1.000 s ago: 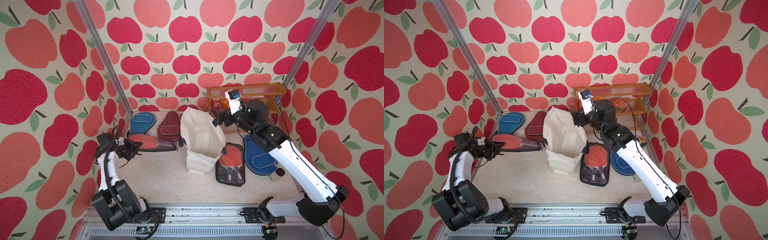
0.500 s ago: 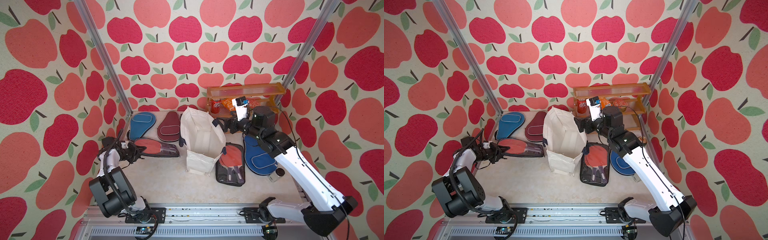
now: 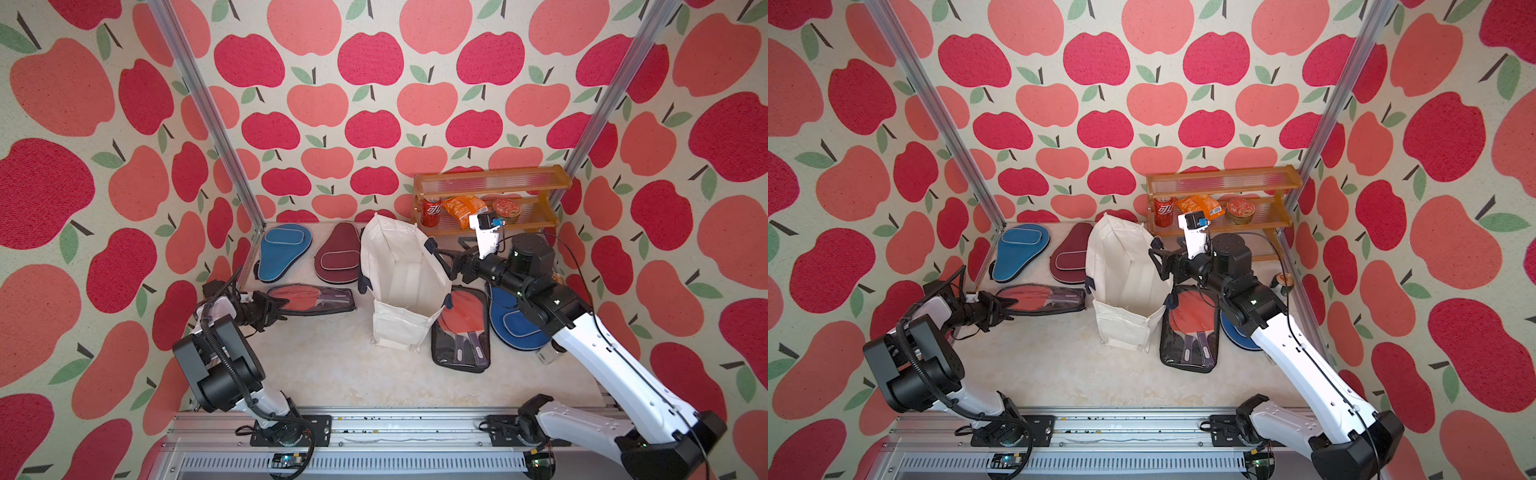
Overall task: Remove the ping pong set from the canvas bag
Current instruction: Place the ping pong set at the center of the board.
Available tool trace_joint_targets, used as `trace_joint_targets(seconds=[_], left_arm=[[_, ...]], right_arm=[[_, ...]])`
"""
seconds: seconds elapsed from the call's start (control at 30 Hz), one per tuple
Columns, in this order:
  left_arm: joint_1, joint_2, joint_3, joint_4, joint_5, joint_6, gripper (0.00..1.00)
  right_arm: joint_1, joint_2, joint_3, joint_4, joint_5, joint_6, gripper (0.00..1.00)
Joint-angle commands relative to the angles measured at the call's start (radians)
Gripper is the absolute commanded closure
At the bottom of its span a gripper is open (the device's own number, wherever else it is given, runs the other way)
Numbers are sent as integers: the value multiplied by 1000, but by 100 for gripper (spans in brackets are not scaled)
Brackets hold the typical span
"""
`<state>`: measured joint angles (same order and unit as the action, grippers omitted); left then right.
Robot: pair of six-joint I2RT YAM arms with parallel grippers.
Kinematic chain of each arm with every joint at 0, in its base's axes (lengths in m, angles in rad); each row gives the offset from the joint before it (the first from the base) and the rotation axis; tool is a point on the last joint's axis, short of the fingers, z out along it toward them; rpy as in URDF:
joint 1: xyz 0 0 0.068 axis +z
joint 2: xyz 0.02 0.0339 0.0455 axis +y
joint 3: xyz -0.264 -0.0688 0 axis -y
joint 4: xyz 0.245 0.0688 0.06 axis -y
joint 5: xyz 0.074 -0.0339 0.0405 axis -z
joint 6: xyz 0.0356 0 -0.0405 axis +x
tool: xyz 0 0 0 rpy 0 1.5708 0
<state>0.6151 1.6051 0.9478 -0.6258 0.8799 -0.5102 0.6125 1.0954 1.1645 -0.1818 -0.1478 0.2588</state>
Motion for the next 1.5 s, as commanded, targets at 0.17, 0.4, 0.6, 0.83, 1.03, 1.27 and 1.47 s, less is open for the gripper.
trace_joint_targets(seconds=[0.17,0.4,0.6,0.83,1.03,1.27,1.47], left_arm=[[23,83,-32,102,-146,-43,61],[22,99,-21,120,-176,-63,45],[23,101,-2,103,-212,-60,33],[23,56,23,65,-317,-59,19],[0,-21,74,20,-440,-10,0],[-43,-93,142,-37,-592,46,0],[-122,-198,182,-20,-740,110,1]], right_arm=[[23,-17,-35,68,24,31,10],[42,-6,-34,65,51,21,11],[54,-2,-39,52,70,16,11],[78,0,-43,29,112,-4,6],[99,4,-34,0,171,-22,1],[109,25,7,-46,256,-22,1],[110,62,80,-130,341,-26,1]])
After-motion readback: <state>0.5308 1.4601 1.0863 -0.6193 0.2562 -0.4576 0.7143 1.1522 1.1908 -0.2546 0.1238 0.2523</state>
